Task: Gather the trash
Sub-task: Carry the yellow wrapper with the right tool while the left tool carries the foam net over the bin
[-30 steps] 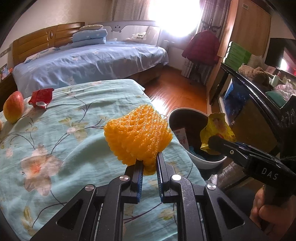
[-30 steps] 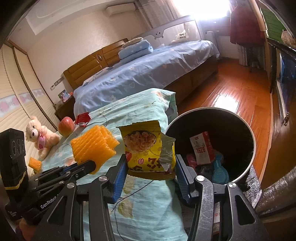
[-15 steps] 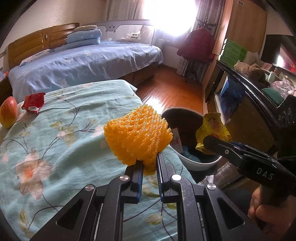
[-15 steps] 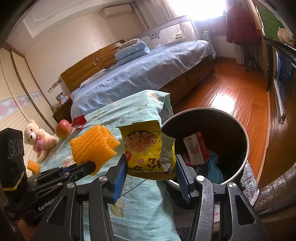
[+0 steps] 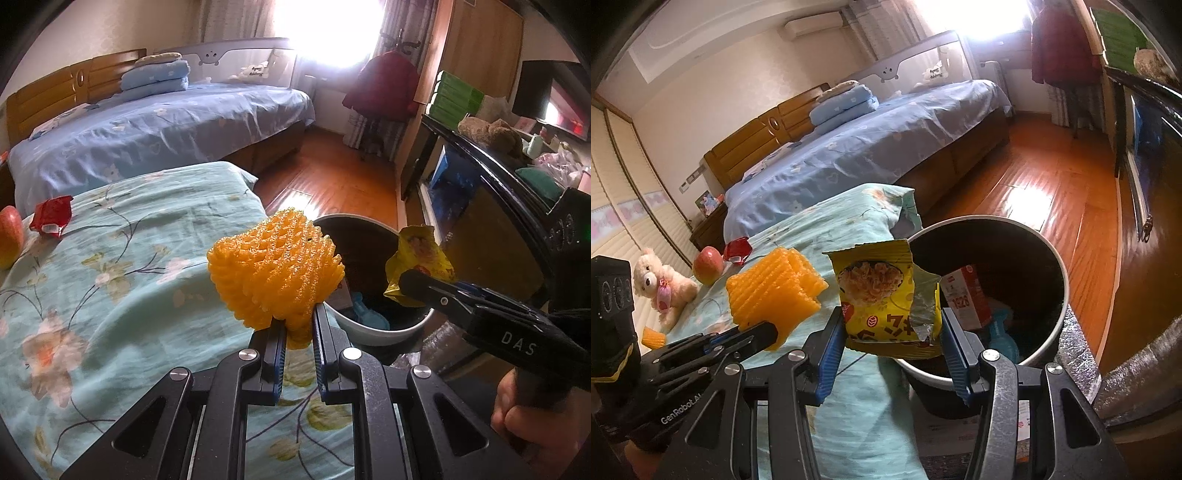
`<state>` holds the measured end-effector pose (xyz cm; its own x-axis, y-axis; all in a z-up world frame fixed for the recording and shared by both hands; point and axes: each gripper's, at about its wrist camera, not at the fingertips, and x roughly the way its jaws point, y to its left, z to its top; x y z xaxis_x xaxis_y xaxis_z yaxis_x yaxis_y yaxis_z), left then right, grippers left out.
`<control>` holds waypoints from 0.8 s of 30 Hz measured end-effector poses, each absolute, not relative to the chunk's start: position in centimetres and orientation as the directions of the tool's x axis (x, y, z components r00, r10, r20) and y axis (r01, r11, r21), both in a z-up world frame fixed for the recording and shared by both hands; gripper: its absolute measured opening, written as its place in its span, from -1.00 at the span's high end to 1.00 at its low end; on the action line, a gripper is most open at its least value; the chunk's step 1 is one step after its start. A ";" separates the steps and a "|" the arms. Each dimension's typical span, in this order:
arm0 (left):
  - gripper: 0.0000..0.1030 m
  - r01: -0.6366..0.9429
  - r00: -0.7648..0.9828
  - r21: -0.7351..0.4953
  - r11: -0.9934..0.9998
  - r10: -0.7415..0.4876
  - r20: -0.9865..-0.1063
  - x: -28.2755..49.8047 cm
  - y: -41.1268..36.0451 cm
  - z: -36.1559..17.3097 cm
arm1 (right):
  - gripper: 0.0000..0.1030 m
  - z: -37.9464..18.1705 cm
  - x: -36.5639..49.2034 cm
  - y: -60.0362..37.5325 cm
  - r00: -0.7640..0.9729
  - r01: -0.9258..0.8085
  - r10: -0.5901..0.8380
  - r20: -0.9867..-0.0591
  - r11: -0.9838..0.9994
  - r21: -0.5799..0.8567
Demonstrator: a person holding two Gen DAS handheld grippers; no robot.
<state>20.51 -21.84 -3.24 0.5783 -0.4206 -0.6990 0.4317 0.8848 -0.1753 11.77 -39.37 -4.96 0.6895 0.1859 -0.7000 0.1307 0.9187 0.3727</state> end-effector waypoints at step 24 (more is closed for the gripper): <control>0.76 0.468 0.565 -0.166 0.868 -0.439 -0.699 21.5 -24.2 -3.3 | 0.01 -5.5 12.2 -41.7 0.687 0.178 0.149 -0.711 0.915 0.363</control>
<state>21.52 -24.17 -3.31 0.5646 -0.4386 -0.6992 0.4683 0.8678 -0.1662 12.22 -41.74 -5.55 0.6870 0.1489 -0.7113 0.1775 0.9147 0.3630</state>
